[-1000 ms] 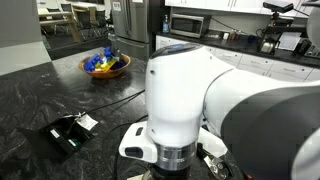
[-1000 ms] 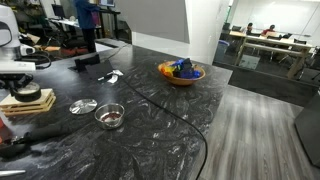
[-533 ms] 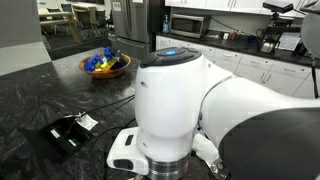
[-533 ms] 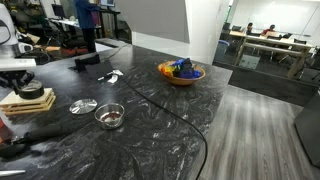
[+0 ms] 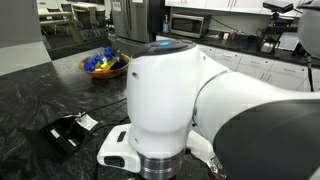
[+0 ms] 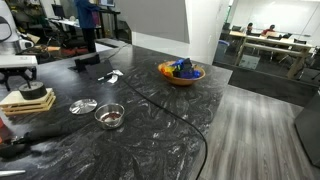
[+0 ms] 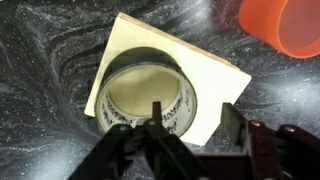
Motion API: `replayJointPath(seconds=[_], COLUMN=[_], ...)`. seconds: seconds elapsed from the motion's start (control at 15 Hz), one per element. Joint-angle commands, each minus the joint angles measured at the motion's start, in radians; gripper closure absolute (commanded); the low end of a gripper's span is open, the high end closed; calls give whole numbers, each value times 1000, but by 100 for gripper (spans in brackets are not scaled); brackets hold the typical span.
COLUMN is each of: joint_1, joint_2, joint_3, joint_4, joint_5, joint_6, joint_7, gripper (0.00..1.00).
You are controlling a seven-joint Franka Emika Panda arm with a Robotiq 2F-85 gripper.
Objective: Put the tape on the wooden box
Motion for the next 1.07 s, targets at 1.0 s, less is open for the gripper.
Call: replayJointPath(seconds=[1.0], joint_1=[-17], joint_2=[-24], joint_3=[1], joint_4=[40], joint_5=[-12], joint_6=[0], joint_7=[30], gripper=[0])
